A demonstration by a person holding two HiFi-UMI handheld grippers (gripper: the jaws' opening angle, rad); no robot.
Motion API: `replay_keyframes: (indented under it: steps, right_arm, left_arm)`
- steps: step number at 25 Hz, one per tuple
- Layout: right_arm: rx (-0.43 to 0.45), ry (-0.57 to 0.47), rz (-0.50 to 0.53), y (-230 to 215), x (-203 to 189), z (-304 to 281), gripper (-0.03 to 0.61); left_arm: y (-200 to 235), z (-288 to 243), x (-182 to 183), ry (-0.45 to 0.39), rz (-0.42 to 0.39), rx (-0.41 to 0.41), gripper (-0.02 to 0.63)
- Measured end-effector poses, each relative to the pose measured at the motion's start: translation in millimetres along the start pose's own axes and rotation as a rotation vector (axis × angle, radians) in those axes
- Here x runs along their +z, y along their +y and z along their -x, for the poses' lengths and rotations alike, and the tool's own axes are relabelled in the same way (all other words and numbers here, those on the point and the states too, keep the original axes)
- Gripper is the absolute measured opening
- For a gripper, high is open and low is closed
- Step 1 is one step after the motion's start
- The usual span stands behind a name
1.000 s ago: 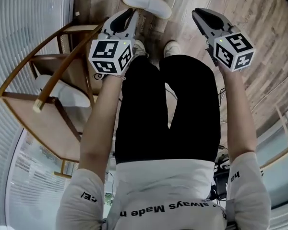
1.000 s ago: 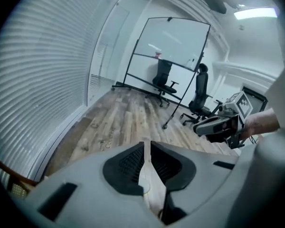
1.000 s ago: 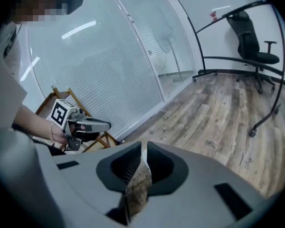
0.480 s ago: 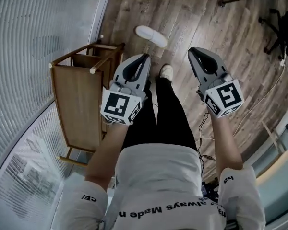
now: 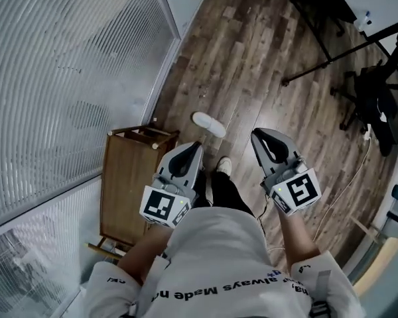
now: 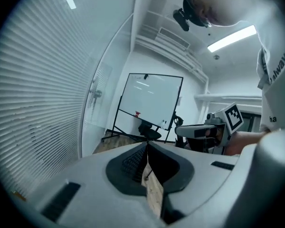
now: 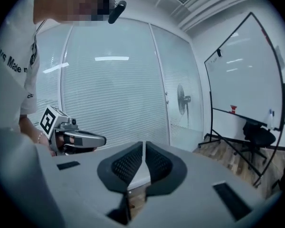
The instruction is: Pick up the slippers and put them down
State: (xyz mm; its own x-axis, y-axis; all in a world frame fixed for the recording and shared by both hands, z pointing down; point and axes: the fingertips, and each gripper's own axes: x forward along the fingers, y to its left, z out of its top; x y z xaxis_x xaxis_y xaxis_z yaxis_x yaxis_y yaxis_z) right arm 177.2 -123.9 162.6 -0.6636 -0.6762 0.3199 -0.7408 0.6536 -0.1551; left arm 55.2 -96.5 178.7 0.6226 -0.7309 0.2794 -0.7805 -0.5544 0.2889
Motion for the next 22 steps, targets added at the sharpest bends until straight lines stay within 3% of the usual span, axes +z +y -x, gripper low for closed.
replay_keyframes:
  steps: [4,10,16,22]
  right_arm:
    - [0.026,-0.072,0.028,22,62,11,0.026]
    - [0.029,-0.167,0.081,50,135,44,0.026]
    - [0.042,-0.204,0.135,77,185,58,0.026]
    - [0.060,-0.242,0.174,100,209,65,0.026]
  left_arm:
    - [-7,16,55,-0.070,0.024,0.000,0.015]
    - [-30,46,129,-0.170,-0.107,0.028,0.015]
    - [-44,73,178,-0.226,-0.150,0.016,0.015]
    - [-59,93,200,-0.251,-0.171,-0.013,0.015]
